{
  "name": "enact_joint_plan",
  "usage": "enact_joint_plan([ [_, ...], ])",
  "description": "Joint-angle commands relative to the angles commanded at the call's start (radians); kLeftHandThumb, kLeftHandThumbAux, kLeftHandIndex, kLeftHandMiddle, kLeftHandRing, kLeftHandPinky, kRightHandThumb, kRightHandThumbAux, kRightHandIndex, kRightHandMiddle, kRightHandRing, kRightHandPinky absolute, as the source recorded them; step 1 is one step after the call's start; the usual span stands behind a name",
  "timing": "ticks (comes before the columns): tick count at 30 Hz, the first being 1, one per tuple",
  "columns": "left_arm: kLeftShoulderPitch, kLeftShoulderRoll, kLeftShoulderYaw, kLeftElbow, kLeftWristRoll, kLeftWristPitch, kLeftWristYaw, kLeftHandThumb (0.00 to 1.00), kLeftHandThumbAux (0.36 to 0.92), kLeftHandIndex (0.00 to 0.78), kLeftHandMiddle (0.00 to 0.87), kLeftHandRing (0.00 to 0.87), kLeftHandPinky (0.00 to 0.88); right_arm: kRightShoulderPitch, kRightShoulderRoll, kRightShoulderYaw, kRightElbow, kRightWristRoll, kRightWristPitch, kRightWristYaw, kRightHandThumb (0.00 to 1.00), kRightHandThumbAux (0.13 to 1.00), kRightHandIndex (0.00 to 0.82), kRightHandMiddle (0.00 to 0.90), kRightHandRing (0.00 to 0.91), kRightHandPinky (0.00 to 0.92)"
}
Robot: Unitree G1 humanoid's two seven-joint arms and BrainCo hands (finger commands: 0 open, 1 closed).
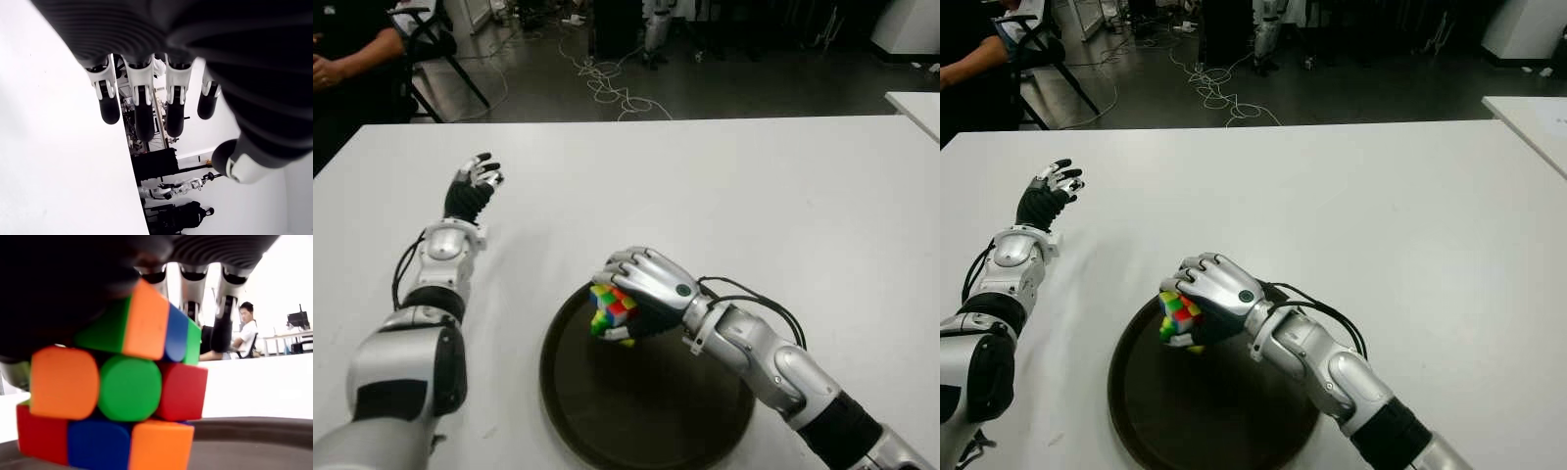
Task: Pick up the Rubik's Cube and put it in the plate
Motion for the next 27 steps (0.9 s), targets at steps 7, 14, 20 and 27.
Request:
enact_joint_plan([
  [7,0.000,-0.001,0.000,0.000,0.005,-0.002,0.010,0.154,0.601,0.122,0.185,0.162,0.113,-0.010,-0.009,0.003,0.002,-0.011,-0.004,0.010,0.055,0.594,0.002,0.001,0.001,0.002],
  [14,-0.004,-0.002,0.001,0.001,0.004,0.007,0.008,0.157,0.606,0.112,0.180,0.154,0.108,-0.015,-0.002,-0.003,0.022,-0.013,-0.005,-0.021,0.035,0.570,0.000,0.000,0.000,0.000],
  [20,-0.004,-0.002,0.000,0.002,0.006,0.007,0.006,0.155,0.610,0.127,0.190,0.161,0.115,-0.025,0.009,-0.010,0.049,-0.012,0.002,-0.052,0.012,0.555,0.000,0.000,0.000,0.000],
  [27,-0.004,-0.002,-0.002,0.002,0.007,0.008,0.004,0.182,0.611,0.126,0.201,0.176,0.139,-0.061,0.013,-0.027,0.081,-0.005,0.006,-0.073,0.004,0.544,0.000,0.000,0.000,0.000],
])
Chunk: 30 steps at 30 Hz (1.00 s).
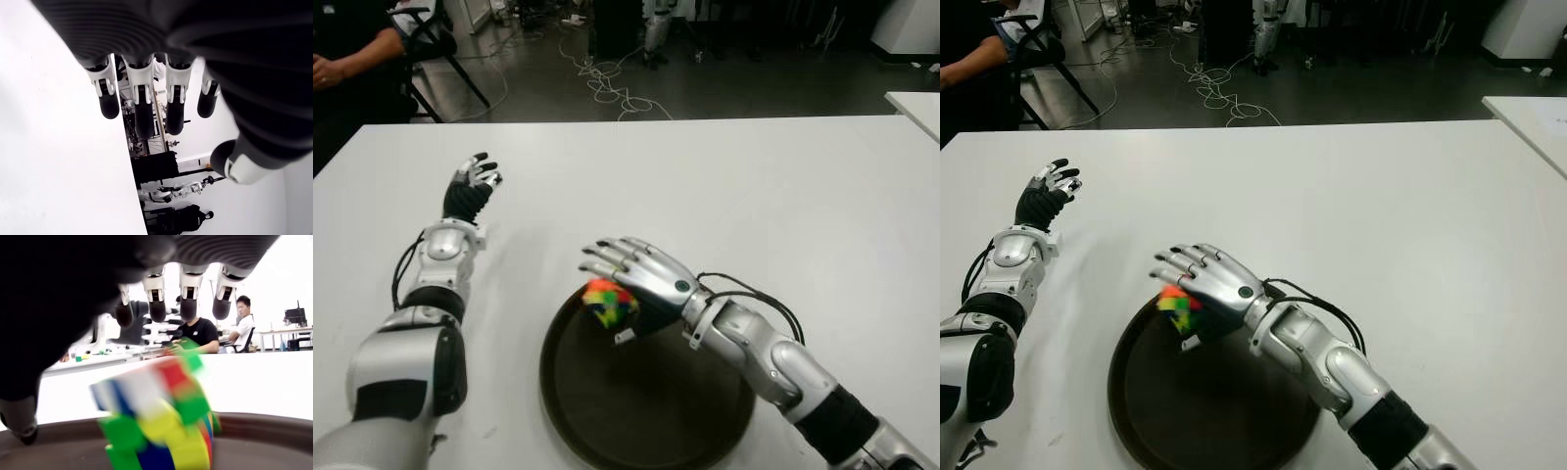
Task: Pick up the Rubik's Cube and put it in the plate
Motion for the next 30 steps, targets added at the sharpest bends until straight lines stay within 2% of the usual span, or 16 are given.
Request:
enact_joint_plan([
  [3,-0.002,-0.002,0.001,0.000,-0.001,0.001,0.000,0.185,0.618,0.132,0.204,0.179,0.143,-0.068,-0.004,-0.031,0.029,0.028,0.000,0.022,0.003,0.540,0.000,0.000,0.000,0.000],
  [8,-0.003,0.000,0.000,-0.001,0.000,0.003,0.000,0.181,0.632,0.128,0.198,0.173,0.133,-0.143,-0.016,-0.073,0.058,0.063,-0.001,0.053,0.000,0.537,0.000,0.000,0.000,0.000],
  [12,-0.003,-0.001,-0.003,0.000,0.003,0.003,0.002,0.180,0.636,0.131,0.198,0.177,0.148,-0.220,-0.040,-0.124,0.061,0.104,0.003,0.097,0.000,0.539,0.000,0.000,0.000,0.000],
  [14,-0.004,-0.003,-0.005,-0.001,0.005,0.003,0.004,0.178,0.624,0.136,0.197,0.174,0.142,-0.293,-0.051,-0.163,0.104,0.119,0.004,0.079,0.000,0.541,0.000,0.000,0.000,0.000],
  [16,-0.003,-0.004,-0.006,-0.001,0.006,0.002,0.006,0.174,0.611,0.138,0.190,0.165,0.131,-0.329,-0.053,-0.182,0.138,0.124,0.001,0.059,0.000,0.544,0.000,0.000,0.000,0.000],
  [19,-0.002,-0.003,-0.007,-0.002,0.006,0.000,0.007,0.169,0.605,0.135,0.184,0.158,0.124,-0.373,-0.049,-0.215,0.207,0.142,-0.002,0.001,0.000,0.557,0.000,0.000,0.000,0.010],
  [25,-0.003,-0.001,-0.002,0.000,0.001,0.005,0.011,0.162,0.611,0.150,0.191,0.167,0.131,-0.490,-0.031,-0.290,0.515,0.204,-0.062,-0.238,0.000,0.593,0.000,0.000,0.000,0.031],
  [27,-0.002,-0.003,0.000,0.001,-0.001,0.004,0.009,0.169,0.615,0.161,0.198,0.171,0.133,-0.534,-0.017,-0.320,0.627,0.242,-0.089,-0.310,0.000,0.620,0.018,0.053,0.066,0.127],
  [30,-0.002,-0.005,0.001,0.001,-0.003,0.002,0.005,0.181,0.615,0.167,0.203,0.176,0.141,-0.565,0.008,-0.358,0.723,0.294,-0.109,-0.382,0.000,0.663,0.054,0.128,0.153,0.209],
])
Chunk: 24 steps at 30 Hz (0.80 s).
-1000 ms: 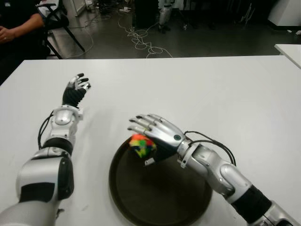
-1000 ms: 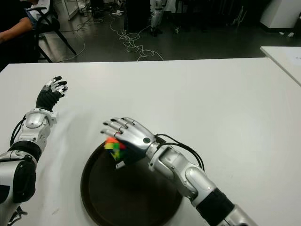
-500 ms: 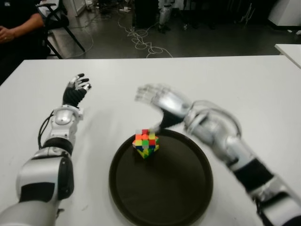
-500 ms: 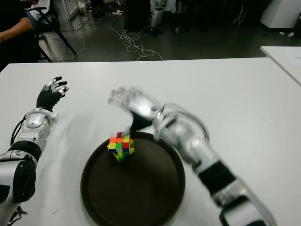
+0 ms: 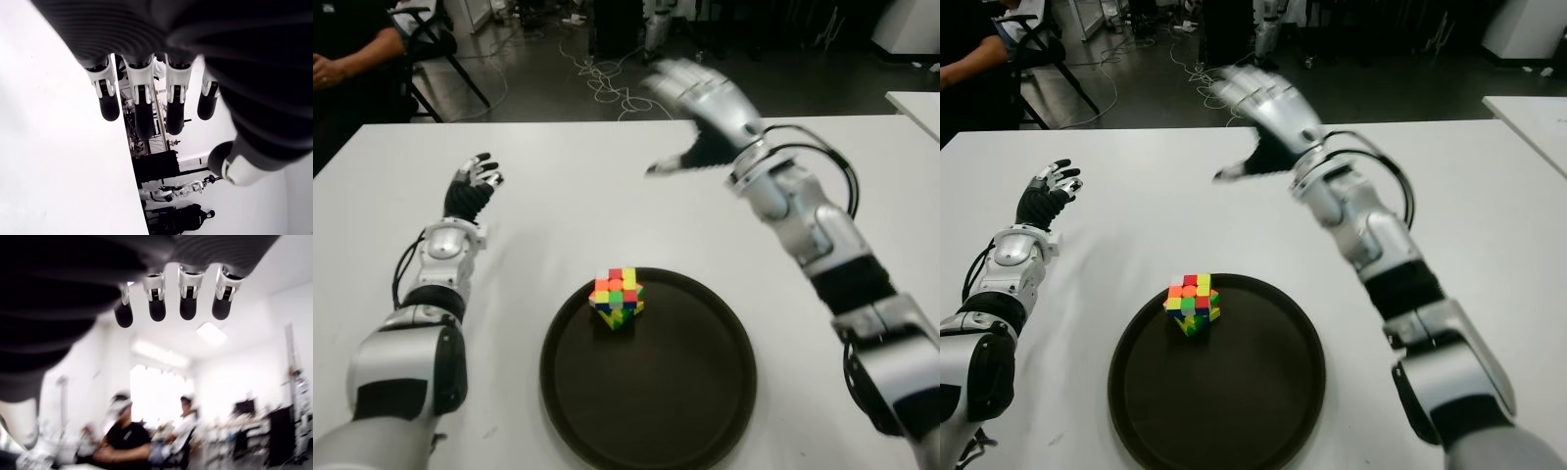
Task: Pick up the Rubik's Cube and put it in the plate
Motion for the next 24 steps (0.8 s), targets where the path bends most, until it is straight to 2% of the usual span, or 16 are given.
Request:
enact_joint_plan([
  [1,0.000,0.000,0.000,0.000,-0.001,-0.001,-0.001,0.182,0.616,0.166,0.204,0.176,0.140,-0.005,0.009,-0.013,0.027,0.019,-0.008,-0.022,0.000,0.668,0.068,0.148,0.177,0.232],
  [3,0.000,-0.004,0.007,-0.001,-0.008,-0.001,-0.005,0.184,0.618,0.162,0.204,0.177,0.138,-0.034,0.027,-0.075,0.171,0.095,-0.056,-0.091,0.012,0.686,0.117,0.210,0.245,0.294],
  [5,-0.002,-0.007,0.013,-0.002,-0.015,0.001,-0.006,0.181,0.621,0.157,0.204,0.177,0.136,-0.060,0.036,-0.127,0.281,0.159,-0.087,-0.121,0.029,0.697,0.151,0.244,0.276,0.318],
  [11,-0.004,-0.009,0.021,-0.001,-0.020,0.006,-0.002,0.177,0.631,0.147,0.204,0.173,0.131,-0.065,0.082,-0.228,0.395,0.306,-0.118,-0.111,0.047,0.714,0.221,0.299,0.324,0.347],
  [13,-0.004,-0.008,0.022,0.000,-0.018,0.007,-0.003,0.173,0.629,0.144,0.204,0.175,0.139,-0.069,0.111,-0.277,0.432,0.375,-0.104,-0.080,0.059,0.726,0.246,0.317,0.341,0.369],
  [14,-0.005,-0.008,0.022,0.000,-0.017,0.009,-0.003,0.173,0.627,0.144,0.204,0.177,0.144,-0.072,0.120,-0.331,0.462,0.441,-0.081,-0.028,0.068,0.732,0.260,0.328,0.353,0.382],
  [18,-0.008,-0.003,0.021,0.004,-0.015,0.016,-0.006,0.191,0.634,0.159,0.218,0.194,0.177,-0.074,0.125,-0.455,0.538,0.593,-0.016,0.097,0.075,0.736,0.284,0.363,0.396,0.437],
  [21,-0.008,-0.002,0.019,0.006,-0.013,0.022,-0.009,0.195,0.627,0.167,0.222,0.197,0.176,-0.070,0.119,-0.501,0.567,0.647,0.024,0.140,0.047,0.743,0.300,0.378,0.415,0.453],
  [24,-0.009,-0.001,0.026,0.007,-0.022,0.034,-0.023,0.191,0.632,0.167,0.222,0.195,0.167,-0.055,0.123,-0.517,0.586,0.664,0.057,0.131,0.023,0.761,0.320,0.394,0.438,0.476],
])
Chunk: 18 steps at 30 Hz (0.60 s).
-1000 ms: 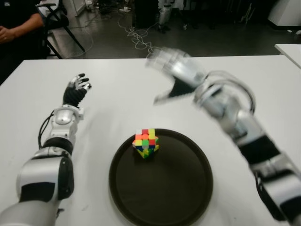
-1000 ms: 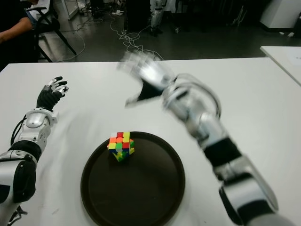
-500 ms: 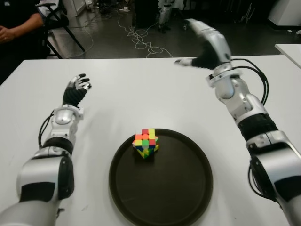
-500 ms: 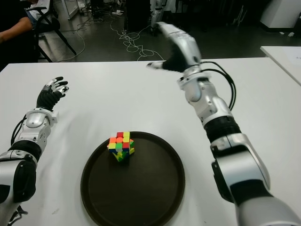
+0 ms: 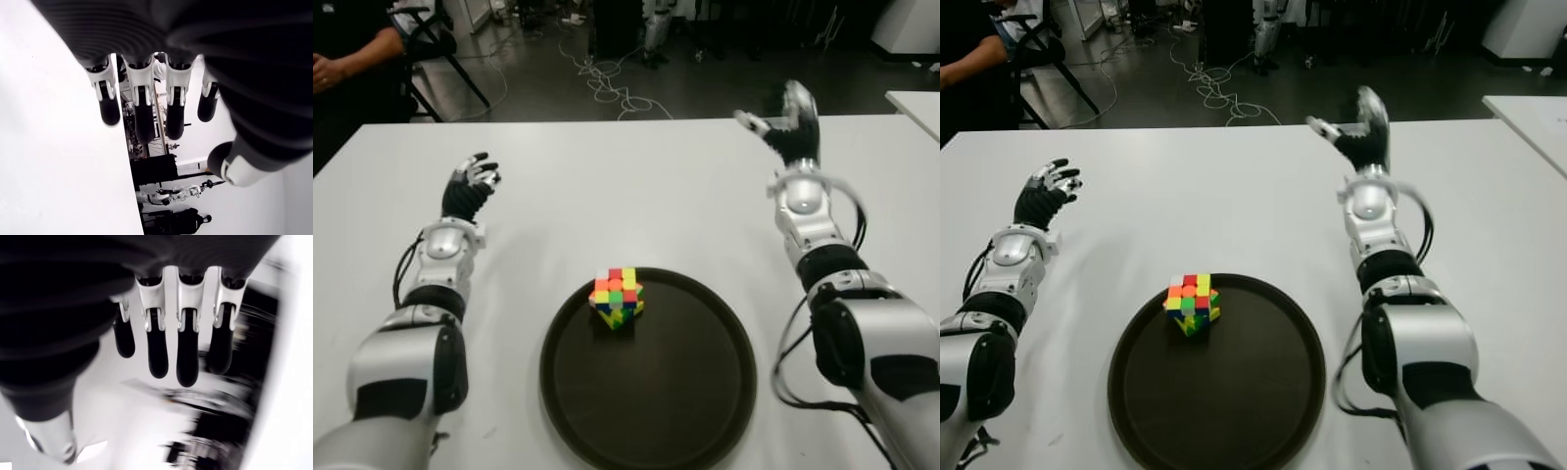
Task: Pick up the Rubik's Cube and put it in the plate
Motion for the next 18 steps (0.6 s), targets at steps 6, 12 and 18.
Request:
enact_joint_plan([
  [6,0.001,-0.008,0.007,-0.003,-0.008,0.002,-0.008,0.191,0.636,0.176,0.224,0.187,0.136,0.024,-0.011,0.038,0.011,-0.048,0.013,-0.028,0.011,0.780,0.366,0.416,0.463,0.500],
  [12,0.003,-0.016,0.008,-0.006,-0.007,0.003,-0.013,0.196,0.644,0.141,0.198,0.165,0.115,0.021,-0.023,0.101,0.015,-0.116,0.001,-0.035,0.001,0.753,0.369,0.437,0.477,0.507],
  [18,0.003,-0.021,0.008,-0.007,-0.006,0.006,-0.014,0.191,0.662,0.122,0.187,0.157,0.111,0.024,-0.022,0.140,0.013,-0.157,-0.030,-0.042,0.000,0.736,0.378,0.457,0.493,0.517],
])
